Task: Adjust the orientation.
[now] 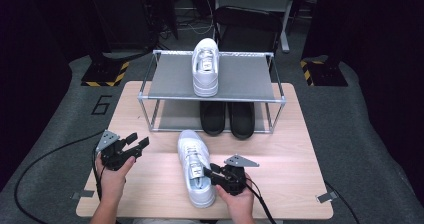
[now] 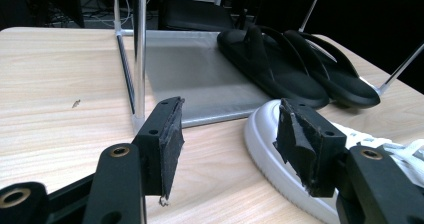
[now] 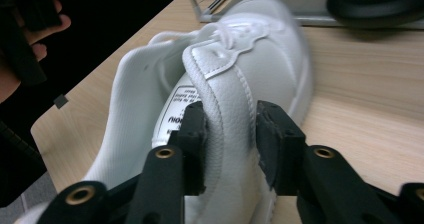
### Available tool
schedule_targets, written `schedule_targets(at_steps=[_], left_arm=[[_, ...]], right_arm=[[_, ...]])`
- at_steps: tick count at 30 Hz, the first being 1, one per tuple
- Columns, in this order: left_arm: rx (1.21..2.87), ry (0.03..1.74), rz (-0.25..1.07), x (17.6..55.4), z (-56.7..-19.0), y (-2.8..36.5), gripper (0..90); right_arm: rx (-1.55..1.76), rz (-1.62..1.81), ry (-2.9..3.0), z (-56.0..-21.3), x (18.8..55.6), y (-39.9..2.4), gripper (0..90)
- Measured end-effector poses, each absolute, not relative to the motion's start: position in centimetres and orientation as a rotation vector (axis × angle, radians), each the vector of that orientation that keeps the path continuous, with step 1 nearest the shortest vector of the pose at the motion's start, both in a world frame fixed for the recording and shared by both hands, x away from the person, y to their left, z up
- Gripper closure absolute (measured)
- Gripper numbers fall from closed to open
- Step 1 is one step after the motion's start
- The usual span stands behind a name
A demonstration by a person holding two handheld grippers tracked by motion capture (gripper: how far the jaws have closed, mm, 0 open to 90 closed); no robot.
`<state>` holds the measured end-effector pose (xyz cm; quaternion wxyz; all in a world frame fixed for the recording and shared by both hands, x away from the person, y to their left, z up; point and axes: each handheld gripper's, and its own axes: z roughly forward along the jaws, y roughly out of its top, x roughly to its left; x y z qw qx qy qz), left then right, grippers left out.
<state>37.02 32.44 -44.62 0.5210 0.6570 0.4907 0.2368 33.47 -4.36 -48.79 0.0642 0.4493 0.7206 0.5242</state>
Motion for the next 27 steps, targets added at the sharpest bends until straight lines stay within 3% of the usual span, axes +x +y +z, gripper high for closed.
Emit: schedule_targets(at_steps=[9,17,27], left_arm=[[1.587,1.181,0.558,37.1,-44.7,32.5,43.5],[1.564,1.193,0.556,37.1,-44.9,32.6,43.2],[1.548,1.205,0.549,37.1,-45.0,32.8,43.2]], right_arm=[[1.336,1.528,2.19,-48.3,34.4,-6.0,70.3],[1.362,1.605,2.193,-48.2,35.1,-6.2,49.9],[1.251,1.458,2.284,-48.7,35.5,-5.6,53.6]])
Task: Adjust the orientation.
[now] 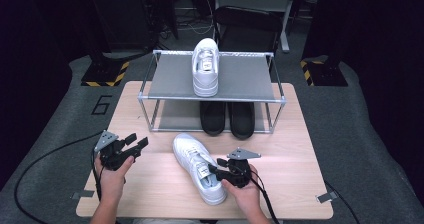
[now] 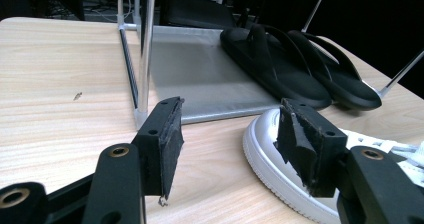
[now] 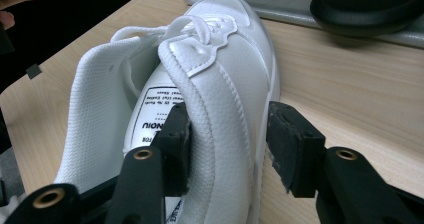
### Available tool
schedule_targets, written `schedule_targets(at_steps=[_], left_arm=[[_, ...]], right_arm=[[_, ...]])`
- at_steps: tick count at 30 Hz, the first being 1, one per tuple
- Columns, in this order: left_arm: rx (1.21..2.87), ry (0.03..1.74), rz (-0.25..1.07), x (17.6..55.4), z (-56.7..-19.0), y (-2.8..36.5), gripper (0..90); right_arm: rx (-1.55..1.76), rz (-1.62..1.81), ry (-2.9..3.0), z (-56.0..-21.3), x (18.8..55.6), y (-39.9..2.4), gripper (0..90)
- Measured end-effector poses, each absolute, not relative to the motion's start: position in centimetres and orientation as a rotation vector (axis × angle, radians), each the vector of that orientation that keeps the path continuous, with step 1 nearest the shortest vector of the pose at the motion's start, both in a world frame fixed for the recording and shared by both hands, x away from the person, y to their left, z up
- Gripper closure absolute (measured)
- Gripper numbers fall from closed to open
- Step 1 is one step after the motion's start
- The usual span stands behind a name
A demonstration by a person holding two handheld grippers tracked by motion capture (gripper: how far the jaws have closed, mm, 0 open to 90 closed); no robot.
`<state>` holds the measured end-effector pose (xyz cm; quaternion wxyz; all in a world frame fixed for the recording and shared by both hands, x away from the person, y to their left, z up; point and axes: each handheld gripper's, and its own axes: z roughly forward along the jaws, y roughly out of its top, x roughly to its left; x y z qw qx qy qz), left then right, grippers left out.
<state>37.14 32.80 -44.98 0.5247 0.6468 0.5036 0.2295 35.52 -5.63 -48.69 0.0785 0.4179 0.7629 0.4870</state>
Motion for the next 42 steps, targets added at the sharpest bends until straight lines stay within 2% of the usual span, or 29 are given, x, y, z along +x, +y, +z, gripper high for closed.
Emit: schedule_targets(at_steps=[4,8,18,33,42], left_arm=[[1.551,1.206,0.542,37.2,-45.0,32.8,43.2],[1.551,1.206,0.539,37.2,-45.1,32.8,43.2],[1.537,1.215,0.53,37.3,-45.1,32.9,43.2],[1.542,1.218,0.505,37.2,-45.1,32.9,46.5],[1.541,1.222,0.509,37.3,-45.2,33.2,46.3]], right_arm=[[1.291,1.509,2.274,-49.1,35.7,-5.9,53.9],[1.28,1.523,2.296,-49.3,35.8,-5.9,58.5],[1.316,1.505,2.329,-49.4,36.0,-5.9,59.4],[1.35,1.488,2.234,-49.3,35.2,-5.7,74.6],[1.361,1.498,2.171,-49.4,34.7,-5.8,78.1]])
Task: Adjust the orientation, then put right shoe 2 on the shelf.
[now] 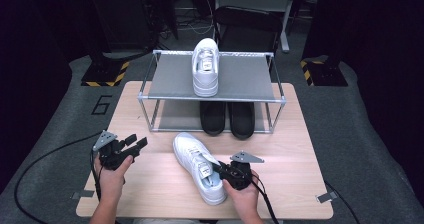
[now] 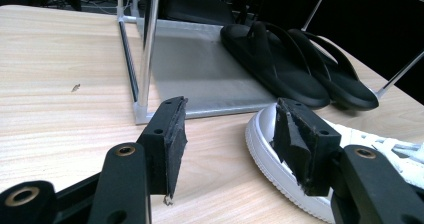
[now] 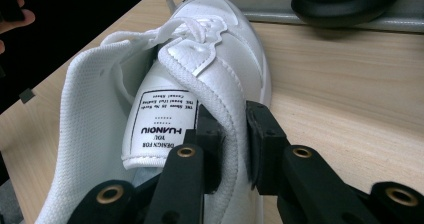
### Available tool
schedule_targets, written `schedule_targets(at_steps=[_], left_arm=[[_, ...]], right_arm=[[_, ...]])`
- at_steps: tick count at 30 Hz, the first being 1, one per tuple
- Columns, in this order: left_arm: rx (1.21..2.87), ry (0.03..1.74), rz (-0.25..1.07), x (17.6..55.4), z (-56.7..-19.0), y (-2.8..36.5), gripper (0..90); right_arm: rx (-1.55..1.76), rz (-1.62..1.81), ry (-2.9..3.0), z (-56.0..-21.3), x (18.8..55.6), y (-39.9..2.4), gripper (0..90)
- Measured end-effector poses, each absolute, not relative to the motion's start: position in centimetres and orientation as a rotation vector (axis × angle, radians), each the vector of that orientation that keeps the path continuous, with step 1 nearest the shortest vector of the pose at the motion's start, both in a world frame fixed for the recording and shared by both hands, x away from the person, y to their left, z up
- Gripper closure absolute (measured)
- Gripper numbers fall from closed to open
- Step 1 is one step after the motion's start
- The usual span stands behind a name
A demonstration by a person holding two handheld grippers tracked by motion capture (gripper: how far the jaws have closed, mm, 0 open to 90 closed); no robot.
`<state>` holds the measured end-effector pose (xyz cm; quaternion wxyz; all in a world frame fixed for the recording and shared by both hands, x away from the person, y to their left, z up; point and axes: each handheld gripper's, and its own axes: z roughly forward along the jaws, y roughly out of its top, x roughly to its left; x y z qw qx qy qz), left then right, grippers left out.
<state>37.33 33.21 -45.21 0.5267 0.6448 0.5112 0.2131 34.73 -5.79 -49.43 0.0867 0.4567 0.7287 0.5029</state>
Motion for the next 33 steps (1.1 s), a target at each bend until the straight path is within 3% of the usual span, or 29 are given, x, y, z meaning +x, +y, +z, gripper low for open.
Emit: schedule_targets(at_steps=[33], left_arm=[[1.527,1.239,0.514,37.4,-45.5,33.6,46.2]], right_arm=[[1.433,1.589,2.022,-50.0,33.5,-5.9,80.6]])
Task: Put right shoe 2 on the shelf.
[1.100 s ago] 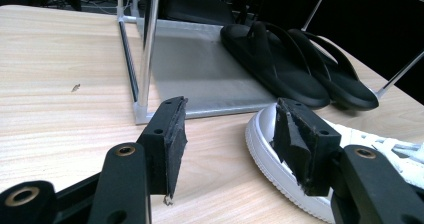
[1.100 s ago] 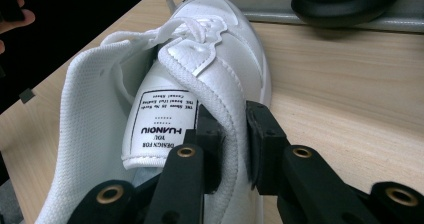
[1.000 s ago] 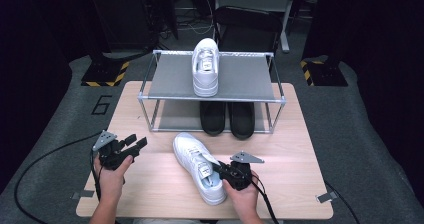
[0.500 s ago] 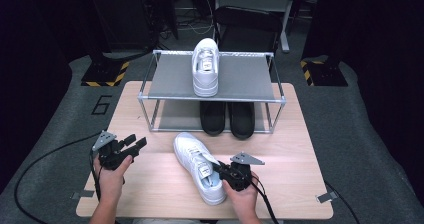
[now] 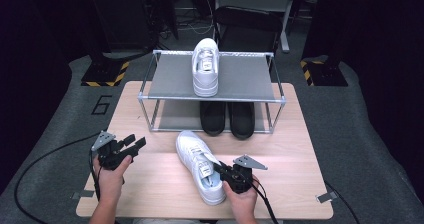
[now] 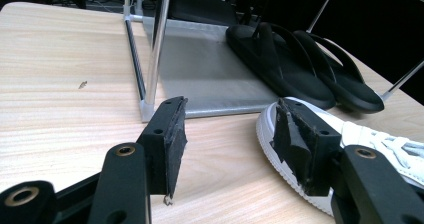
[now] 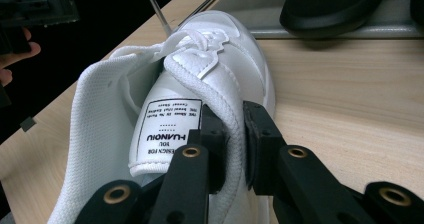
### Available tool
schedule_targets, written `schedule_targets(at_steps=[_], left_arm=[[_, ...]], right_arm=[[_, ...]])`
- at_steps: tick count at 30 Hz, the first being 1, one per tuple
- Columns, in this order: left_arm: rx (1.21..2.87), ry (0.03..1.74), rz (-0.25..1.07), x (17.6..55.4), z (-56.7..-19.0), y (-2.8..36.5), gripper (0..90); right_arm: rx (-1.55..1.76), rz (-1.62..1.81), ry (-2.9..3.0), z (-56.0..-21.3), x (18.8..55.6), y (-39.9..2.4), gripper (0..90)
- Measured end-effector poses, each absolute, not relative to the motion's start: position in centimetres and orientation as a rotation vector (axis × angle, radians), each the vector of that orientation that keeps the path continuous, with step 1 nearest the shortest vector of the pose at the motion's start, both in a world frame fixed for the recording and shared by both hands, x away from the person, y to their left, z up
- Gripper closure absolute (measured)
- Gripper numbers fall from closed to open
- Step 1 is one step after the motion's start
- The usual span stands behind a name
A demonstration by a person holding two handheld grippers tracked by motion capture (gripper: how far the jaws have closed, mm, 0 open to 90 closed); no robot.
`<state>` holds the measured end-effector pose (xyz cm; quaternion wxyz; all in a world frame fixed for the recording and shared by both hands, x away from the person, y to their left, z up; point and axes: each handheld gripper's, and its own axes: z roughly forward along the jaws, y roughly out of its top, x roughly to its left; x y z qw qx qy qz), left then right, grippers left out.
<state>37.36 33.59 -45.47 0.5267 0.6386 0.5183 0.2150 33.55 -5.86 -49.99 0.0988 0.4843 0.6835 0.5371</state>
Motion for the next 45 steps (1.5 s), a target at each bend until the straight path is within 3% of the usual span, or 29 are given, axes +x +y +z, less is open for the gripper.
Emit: schedule_targets(at_steps=[16,45], left_arm=[[1.526,1.244,0.526,37.3,-45.6,33.4,45.6],[1.556,1.206,0.539,36.7,-46.7,32.6,43.7]], right_arm=[[1.359,1.685,1.892,-48.9,32.2,-5.8,80.8],[1.093,1.788,1.682,-38.1,29.1,-9.1,80.9]])
